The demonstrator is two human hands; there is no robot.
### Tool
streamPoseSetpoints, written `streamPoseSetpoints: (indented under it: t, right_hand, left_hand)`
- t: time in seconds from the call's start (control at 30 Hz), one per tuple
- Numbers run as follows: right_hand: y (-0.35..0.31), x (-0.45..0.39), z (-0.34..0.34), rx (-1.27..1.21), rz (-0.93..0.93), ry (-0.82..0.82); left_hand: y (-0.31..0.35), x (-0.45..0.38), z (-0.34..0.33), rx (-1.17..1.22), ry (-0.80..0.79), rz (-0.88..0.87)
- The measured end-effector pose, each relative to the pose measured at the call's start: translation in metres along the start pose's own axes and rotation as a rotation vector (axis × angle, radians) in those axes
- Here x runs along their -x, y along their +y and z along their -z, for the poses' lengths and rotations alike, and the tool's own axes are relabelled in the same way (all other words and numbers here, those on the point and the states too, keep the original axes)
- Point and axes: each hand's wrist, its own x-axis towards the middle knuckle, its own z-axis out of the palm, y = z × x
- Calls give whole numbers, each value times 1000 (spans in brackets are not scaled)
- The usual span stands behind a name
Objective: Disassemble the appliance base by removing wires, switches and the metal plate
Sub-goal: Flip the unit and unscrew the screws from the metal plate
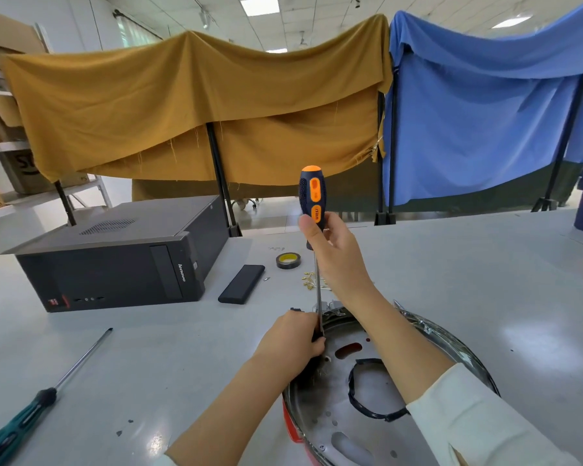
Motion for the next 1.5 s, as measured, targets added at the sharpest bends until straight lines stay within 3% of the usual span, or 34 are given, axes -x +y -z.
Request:
streamPoseSetpoints:
  t: [0.13, 0.27, 0.4, 0.57, 0.67, 0.73, 0.93, 1.03, 1.13, 1.27, 1.5]
  right_hand:
    - [-12, -8, 12, 391, 43, 12]
    - [-38, -19, 33, 619, -135, -228]
    - [-58, -15, 41, 689, -113, -347]
    - [-74, -5, 52, 533, 42, -106]
    - [-74, 3, 65, 377, 38, -71]
    - [-63, 11, 75, 357, 4, -145]
    - [5, 23, 95, 594, -140, -383]
    - [28, 17, 97, 708, -154, -514]
    - [51, 9, 90, 798, -192, -632]
    - [77, 16, 87, 832, -211, -665]
    - [87, 16, 89, 821, -210, -653]
  left_hand:
    - [3, -1, 3, -35, -40, 13]
    - [4, -1, 5, -27, -55, 6]
    - [9, -1, 8, -45, -76, 16]
    - [7, 4, 8, 28, -43, 10]
    - [2, 9, 5, 164, 8, 1]
    - [-2, 9, 2, 303, 66, -24]
    - [-24, 1, 5, 925, 231, 69]
    - [-51, -8, 8, 1068, 241, 133]
    - [-76, -20, 1, 994, 259, 181]
    - [-101, -44, -13, 809, 232, 223]
    - [-109, -129, -27, 271, 145, 217]
